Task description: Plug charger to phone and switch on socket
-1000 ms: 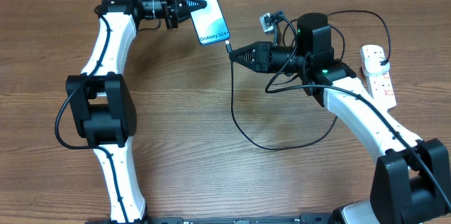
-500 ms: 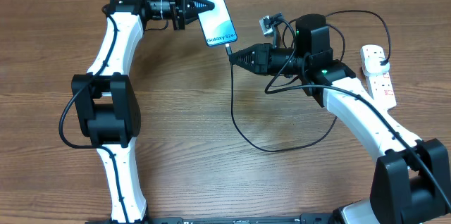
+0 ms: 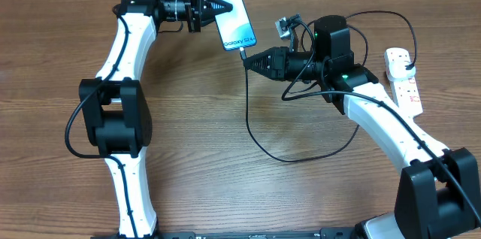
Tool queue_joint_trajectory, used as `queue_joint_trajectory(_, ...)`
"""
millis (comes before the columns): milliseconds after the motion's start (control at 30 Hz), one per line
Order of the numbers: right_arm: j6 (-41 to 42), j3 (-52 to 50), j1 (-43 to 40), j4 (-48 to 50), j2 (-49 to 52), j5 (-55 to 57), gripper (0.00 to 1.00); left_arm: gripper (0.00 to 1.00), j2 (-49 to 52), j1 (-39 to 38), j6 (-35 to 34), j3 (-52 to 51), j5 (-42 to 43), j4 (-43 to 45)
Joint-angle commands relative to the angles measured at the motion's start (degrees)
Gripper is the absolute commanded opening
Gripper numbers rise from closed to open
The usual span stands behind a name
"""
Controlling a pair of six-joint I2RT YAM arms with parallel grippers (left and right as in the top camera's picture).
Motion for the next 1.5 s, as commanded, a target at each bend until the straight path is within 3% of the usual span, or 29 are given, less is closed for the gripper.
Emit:
queue_joint_trajectory(0,0.11,1.27,0.28,0.20,-1.22,0.70,0.04,0.04,0.07,-0.42,-0.59,0.68,1.38,0.28)
queue_joint_trajectory(1467,-1.03,1.27,0.28,-1.36,-1.22,-0.57,0.04,0.04,0.04,1.62,-0.57,0.68,-0.13,1.84)
